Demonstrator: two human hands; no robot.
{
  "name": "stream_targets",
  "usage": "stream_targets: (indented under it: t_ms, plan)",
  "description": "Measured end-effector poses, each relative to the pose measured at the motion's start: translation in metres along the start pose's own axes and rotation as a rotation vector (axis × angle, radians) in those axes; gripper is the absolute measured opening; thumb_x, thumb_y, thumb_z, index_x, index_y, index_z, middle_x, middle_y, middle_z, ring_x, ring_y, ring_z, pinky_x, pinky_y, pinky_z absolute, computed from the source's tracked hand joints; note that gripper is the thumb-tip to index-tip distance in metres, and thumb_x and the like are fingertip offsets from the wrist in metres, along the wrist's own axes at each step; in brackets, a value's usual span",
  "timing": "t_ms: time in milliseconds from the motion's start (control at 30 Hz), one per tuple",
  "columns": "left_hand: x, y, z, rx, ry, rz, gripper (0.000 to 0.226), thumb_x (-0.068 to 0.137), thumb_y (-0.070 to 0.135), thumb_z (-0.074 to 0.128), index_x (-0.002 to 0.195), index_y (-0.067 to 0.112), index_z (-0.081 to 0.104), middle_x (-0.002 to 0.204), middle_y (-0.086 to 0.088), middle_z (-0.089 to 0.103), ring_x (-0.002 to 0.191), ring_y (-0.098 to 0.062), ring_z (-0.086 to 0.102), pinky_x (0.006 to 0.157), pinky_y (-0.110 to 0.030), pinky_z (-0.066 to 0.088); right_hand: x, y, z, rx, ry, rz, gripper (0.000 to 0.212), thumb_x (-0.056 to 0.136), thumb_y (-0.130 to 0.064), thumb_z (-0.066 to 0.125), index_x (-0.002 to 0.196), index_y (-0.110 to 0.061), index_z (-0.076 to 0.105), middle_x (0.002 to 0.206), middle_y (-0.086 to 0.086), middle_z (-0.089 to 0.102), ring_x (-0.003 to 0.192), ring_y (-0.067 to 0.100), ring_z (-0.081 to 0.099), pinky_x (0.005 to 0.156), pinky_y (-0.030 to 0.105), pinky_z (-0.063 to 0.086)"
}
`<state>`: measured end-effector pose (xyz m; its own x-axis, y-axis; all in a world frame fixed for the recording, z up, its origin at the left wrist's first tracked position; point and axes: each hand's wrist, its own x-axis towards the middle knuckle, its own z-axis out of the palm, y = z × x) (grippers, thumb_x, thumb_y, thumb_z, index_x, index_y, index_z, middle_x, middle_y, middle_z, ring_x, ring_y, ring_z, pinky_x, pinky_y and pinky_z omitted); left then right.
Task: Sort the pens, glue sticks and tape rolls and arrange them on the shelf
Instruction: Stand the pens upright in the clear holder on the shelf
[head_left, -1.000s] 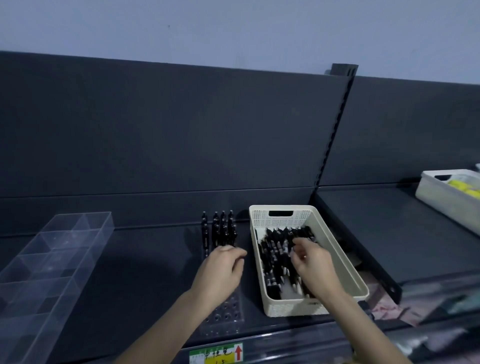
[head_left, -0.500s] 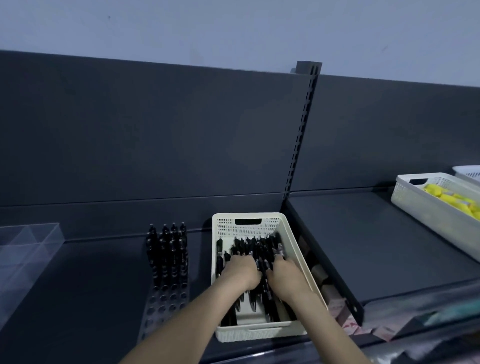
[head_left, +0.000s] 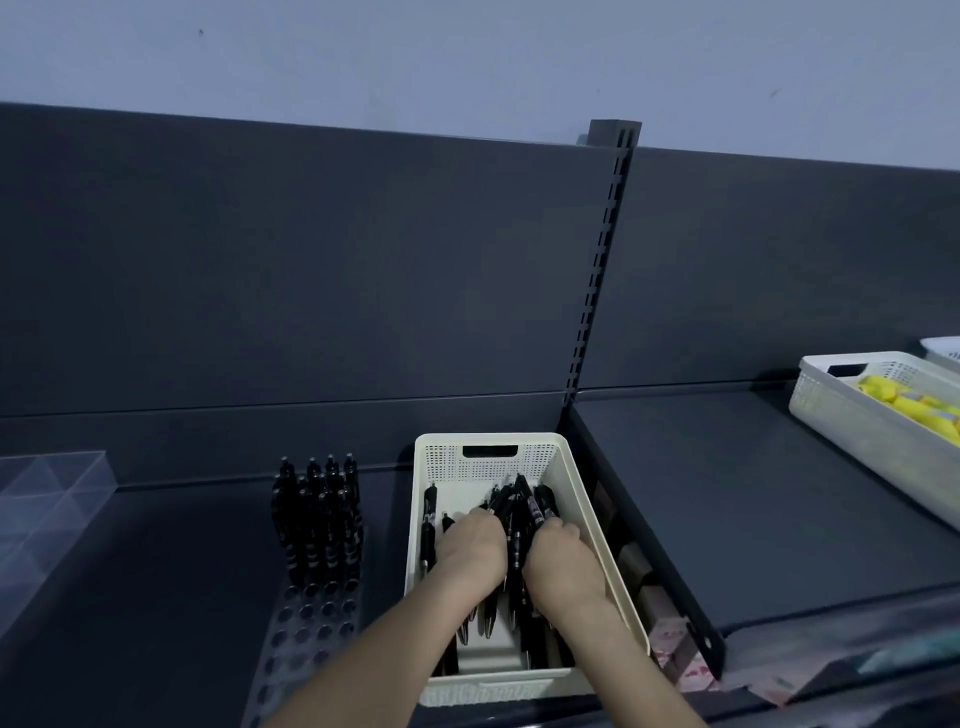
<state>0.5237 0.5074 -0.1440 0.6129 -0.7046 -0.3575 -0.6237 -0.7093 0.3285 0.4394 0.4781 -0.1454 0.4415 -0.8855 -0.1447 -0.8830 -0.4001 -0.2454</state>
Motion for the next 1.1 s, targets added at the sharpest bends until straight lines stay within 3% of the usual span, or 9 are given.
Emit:
stream_targets:
  t_ms: [100,200,333,400,500,633,800,967,1100]
  plan:
    - [-0.001,-0.006,-0.003,-0.133,0.034,0.003,0.045,0.089,0.0,0.043,0.133,0.006,0.039,0.13,-0.012,0.051,0.114,-0.027,0.055,0.085,-0.032,0.046,-0.006,0.006,-0.01,0.056,0.114,-0.067,0.03,0.09,0.001,0.032,0.115,-0.001,0.048,0.122,0.014,0.05,0.105,0.028,0.058,0.081,0.03,0.044]
    - [-0.008,-0.02,-0.012,-0.338,0.084,0.107,0.062,0.091,0.0,0.04,0.146,0.017,0.018,0.139,-0.009,0.044,0.104,-0.022,0.057,0.075,-0.026,0.044,-0.013,0.015,-0.016,0.387,0.149,-0.095,0.02,0.095,-0.004,0.034,0.098,-0.003,0.055,0.093,0.01,0.058,0.079,0.024,0.057,0.059,0.021,0.031]
    - [-0.026,-0.032,-0.023,-0.758,-0.001,0.17,0.027,0.093,0.008,0.046,0.12,0.007,0.044,0.106,-0.006,0.059,0.077,-0.012,0.051,0.066,-0.025,0.044,-0.033,0.018,-0.024,1.11,-0.039,-0.013,0.029,0.097,-0.008,0.039,0.072,-0.011,0.052,0.062,0.001,0.047,0.051,0.01,0.041,0.049,0.023,0.031]
    - [-0.042,-0.035,-0.027,-1.083,-0.119,0.171,0.01,0.091,0.003,0.051,0.1,0.006,0.051,0.077,-0.005,0.058,0.062,-0.012,0.05,0.054,-0.022,0.042,-0.045,0.014,-0.028,1.316,-0.129,-0.011,0.027,0.097,-0.01,0.04,0.076,-0.008,0.056,0.062,0.002,0.05,0.051,0.01,0.043,0.05,0.024,0.034]
    - [-0.061,-0.039,-0.033,-1.354,-0.161,0.222,0.013,0.087,-0.004,0.055,0.091,0.008,0.058,0.064,-0.002,0.057,0.054,-0.009,0.051,0.048,-0.017,0.041,-0.065,0.001,-0.032,1.47,-0.223,-0.065,0.022,0.096,-0.01,0.042,0.093,-0.005,0.064,0.069,0.002,0.06,0.057,0.01,0.052,0.055,0.023,0.041]
    - [-0.078,-0.05,-0.042,-1.442,-0.191,0.285,0.014,0.085,-0.001,0.059,0.075,0.008,0.059,0.05,0.003,0.055,0.045,-0.009,0.049,0.045,-0.018,0.042,-0.086,-0.018,-0.031,1.323,-0.165,-0.202,0.027,0.094,-0.004,0.044,0.097,-0.015,0.068,0.085,0.005,0.073,0.082,0.018,0.068,0.077,0.03,0.052]
    - [-0.093,-0.075,-0.054,-1.421,-0.106,0.286,0.015,0.082,0.001,0.064,0.07,0.01,0.062,0.053,0.003,0.056,0.044,-0.005,0.047,0.045,-0.016,0.041,-0.101,-0.044,-0.031,1.067,-0.109,-0.332,0.028,0.093,-0.002,0.045,0.092,-0.023,0.065,0.085,-0.001,0.072,0.078,0.004,0.065,0.07,0.014,0.047]
    - [-0.108,-0.112,-0.066,-1.337,0.013,0.317,0.007,0.082,0.007,0.065,0.076,0.008,0.062,0.065,-0.003,0.054,0.054,-0.009,0.048,0.055,-0.02,0.042,-0.103,-0.069,-0.023,0.767,-0.018,-0.466,0.017,0.093,-0.016,0.051,0.09,-0.021,0.067,0.088,0.004,0.065,0.086,0.017,0.059,0.08,0.032,0.046]
    - [-0.121,-0.145,-0.076,-1.284,0.13,0.304,0.018,0.084,0.012,0.065,0.067,0.018,0.061,0.054,0.006,0.051,0.052,-0.008,0.045,0.058,-0.022,0.041,-0.108,-0.091,-0.023,0.861,-0.067,-0.502,0.016,0.089,-0.008,0.055,0.086,-0.02,0.066,0.081,0.006,0.067,0.079,0.026,0.062,0.078,0.042,0.049]
